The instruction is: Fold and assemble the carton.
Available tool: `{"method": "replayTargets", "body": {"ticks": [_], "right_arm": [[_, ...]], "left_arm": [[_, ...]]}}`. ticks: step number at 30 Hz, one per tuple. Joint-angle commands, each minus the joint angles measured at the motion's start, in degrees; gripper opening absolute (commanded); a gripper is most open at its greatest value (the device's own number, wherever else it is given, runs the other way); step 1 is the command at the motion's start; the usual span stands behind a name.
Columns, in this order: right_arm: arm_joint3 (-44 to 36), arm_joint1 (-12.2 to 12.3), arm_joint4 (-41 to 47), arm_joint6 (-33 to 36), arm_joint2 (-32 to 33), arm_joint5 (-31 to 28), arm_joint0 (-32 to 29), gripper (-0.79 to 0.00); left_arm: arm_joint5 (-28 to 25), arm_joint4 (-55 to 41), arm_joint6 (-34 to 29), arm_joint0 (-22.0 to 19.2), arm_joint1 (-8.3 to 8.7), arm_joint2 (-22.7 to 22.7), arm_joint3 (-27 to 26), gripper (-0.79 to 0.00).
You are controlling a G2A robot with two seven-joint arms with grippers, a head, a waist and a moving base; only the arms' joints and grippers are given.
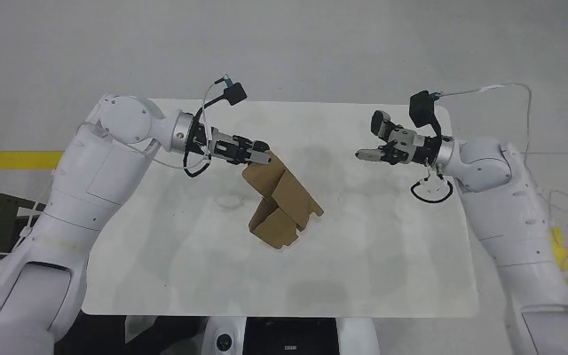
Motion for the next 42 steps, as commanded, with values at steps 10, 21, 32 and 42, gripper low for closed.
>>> {"method": "replayTargets", "body": {"ticks": [10,21,32,42], "right_arm": [[-2.0,2.2,11.2,3.0,-21.3,0.0,7.7,0.000],[-3.8,4.2,19.4,3.0,-37.2,0.0,16.1,0.000],[-3.9,4.7,24.0,3.0,-45.7,0.0,21.0,-0.348],[-4.8,4.9,26.4,3.0,-49.5,0.0,23.3,-0.529]], "left_arm": [[-1.1,-3.1,1.1,-0.8,0.91,3.2,-1.7,-0.785],[-3.4,-6.1,3.4,-1.8,1.92,6.5,-2.5,-0.785],[-4.7,-9.2,4.7,-3.3,2.83,10.5,-2.8,-0.785],[-6.2,-10.7,6.2,-4.7,3.44,13.3,-2.4,-0.785]]}}
